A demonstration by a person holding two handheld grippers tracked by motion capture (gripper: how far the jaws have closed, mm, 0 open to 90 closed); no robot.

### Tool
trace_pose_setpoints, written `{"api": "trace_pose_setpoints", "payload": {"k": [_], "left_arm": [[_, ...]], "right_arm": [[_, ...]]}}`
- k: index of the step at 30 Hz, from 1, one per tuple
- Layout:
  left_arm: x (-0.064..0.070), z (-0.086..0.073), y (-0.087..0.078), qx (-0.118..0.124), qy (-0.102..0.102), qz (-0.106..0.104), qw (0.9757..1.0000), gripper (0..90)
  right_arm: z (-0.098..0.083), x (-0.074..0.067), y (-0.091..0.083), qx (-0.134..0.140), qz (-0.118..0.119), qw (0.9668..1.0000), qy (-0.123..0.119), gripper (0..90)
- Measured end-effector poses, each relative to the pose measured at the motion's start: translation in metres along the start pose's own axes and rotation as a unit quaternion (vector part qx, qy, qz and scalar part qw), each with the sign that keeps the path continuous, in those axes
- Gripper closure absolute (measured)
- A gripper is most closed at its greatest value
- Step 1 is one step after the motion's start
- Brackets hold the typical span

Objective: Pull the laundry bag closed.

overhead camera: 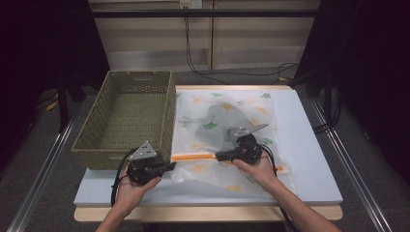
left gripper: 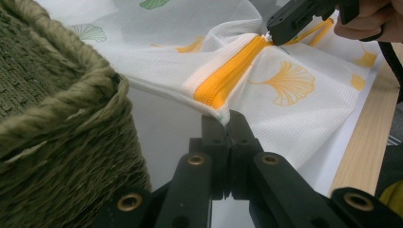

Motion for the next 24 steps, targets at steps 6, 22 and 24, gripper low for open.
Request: {"api": "trace_pose_setpoints", "payload": {"k": [6,22,24], "left_arm": [[0.0005,0.0006,0.0001,0.002,-0.001,-0.004,1.0000,88.4],[0.0004,0.0005,-0.0004,0.003,0.001,0.000,1.0000,88.3],[0.0008,0.0006,-0.0006,0.003,0.002,0.002,1.0000,88.3]], "right_arm": [[-0.0002,0.0013,-0.0023,0.001,0.002,1.0000,0.005,90.0],[-0.0031,0.0051,-0.0071,0.000,-0.010,0.9999,0.006,90.0],[-0.0049,0.0067,-0.0076,-0.002,-0.008,0.9999,0.008,90.0]]}}
Point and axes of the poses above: each handheld gripper's, and its own axes: y roughly forward along the jaws, z roughly out of its top, x roughly to its right, the point moved 6 cm from there along y, roughly forward along the jaws, and after that the axes turned 3 degrees about x, right-handed, at the moved point
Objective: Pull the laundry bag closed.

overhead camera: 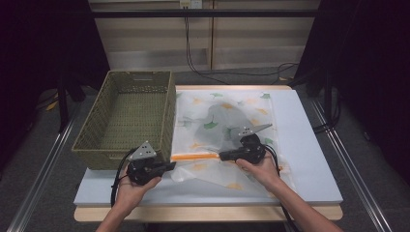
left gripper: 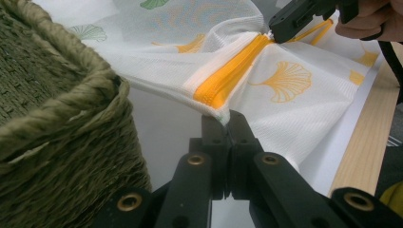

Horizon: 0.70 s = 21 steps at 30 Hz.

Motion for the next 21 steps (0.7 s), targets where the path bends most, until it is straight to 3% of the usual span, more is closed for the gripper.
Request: {"api": "trace_pose_setpoints", "payload": {"k": [17,21], "left_arm": [[0.000,0.001,0.001,0.003,-0.002,-0.001,1.0000,88.3],[0.000,0.001,0.002,0.003,-0.003,-0.001,1.0000,88.2]], "right_arm": [[-0.002,0.002,-0.007,-0.002,-0.010,1.0000,0.001,90.0],[-0.001,0.004,-0.017,0.020,-0.008,0.9997,0.010,90.0]]}}
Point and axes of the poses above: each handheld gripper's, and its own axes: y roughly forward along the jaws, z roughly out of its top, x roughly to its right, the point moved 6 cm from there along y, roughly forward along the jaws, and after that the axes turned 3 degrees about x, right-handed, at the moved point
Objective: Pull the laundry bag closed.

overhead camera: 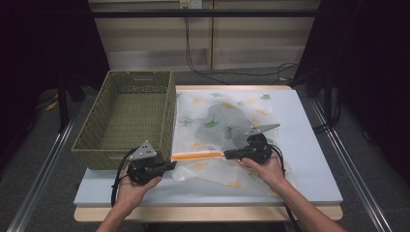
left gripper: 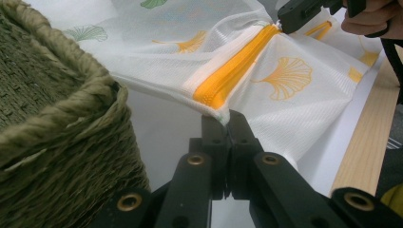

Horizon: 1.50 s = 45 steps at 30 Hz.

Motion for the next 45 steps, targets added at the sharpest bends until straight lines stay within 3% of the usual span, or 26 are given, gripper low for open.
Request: {"api": "trace_pose_setpoints", "payload": {"k": [27,31,34,45], "left_arm": [[0.000,-0.001,0.000,-0.002,-0.001,-0.002,1.0000,88.2],[-0.001,0.000,-0.001,0.001,-0.004,0.006,1.0000,88.2],[-0.002,-0.001,-0.001,-0.001,-0.007,0.005,1.0000,88.2],[-0.001,-0.001,-0.001,-0.001,-0.007,0.004,1.0000,88.2]], "right_arm": [[-0.008,0.004,-0.003,-0.001,-0.004,1.0000,-0.001,90.0],[-0.009,0.005,-0.003,-0.008,-0.017,0.9998,-0.007,90.0],[-0.009,0.008,-0.006,-0.003,-0.013,0.9999,0.002,90.0],[-0.010,0.010,-0.011,-0.001,-0.019,0.9998,0.002,90.0]]}}
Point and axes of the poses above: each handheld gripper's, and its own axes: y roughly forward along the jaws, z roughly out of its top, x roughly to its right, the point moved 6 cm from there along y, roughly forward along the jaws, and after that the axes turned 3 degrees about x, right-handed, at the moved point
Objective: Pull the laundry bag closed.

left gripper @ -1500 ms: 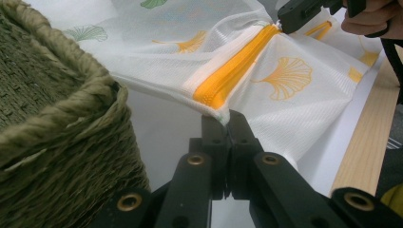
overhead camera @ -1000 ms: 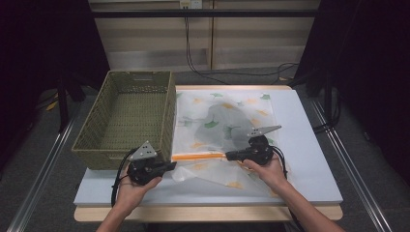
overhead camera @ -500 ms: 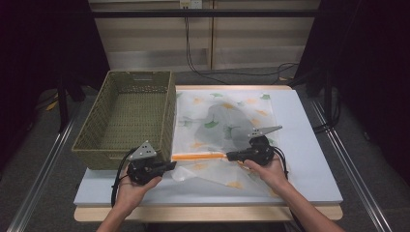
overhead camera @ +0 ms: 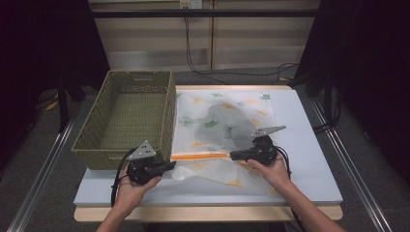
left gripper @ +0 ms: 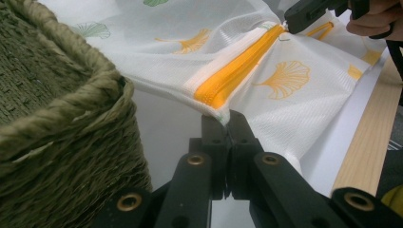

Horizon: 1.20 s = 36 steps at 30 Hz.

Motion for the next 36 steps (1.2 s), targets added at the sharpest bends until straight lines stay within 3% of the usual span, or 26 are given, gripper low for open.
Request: {"api": "trace_pose_setpoints", "payload": {"k": [12,36], "left_arm": [[0.001,0.002,0.002,0.002,0.001,-0.006,1.0000,88.2],[0.001,0.005,0.002,0.005,0.003,-0.003,1.0000,88.2]], "right_arm": [[0.001,-0.004,-0.009,0.004,-0.011,0.9999,-0.007,90.0],[-0.009,0.008,-0.021,0.011,-0.022,0.9996,0.011,90.0]]}}
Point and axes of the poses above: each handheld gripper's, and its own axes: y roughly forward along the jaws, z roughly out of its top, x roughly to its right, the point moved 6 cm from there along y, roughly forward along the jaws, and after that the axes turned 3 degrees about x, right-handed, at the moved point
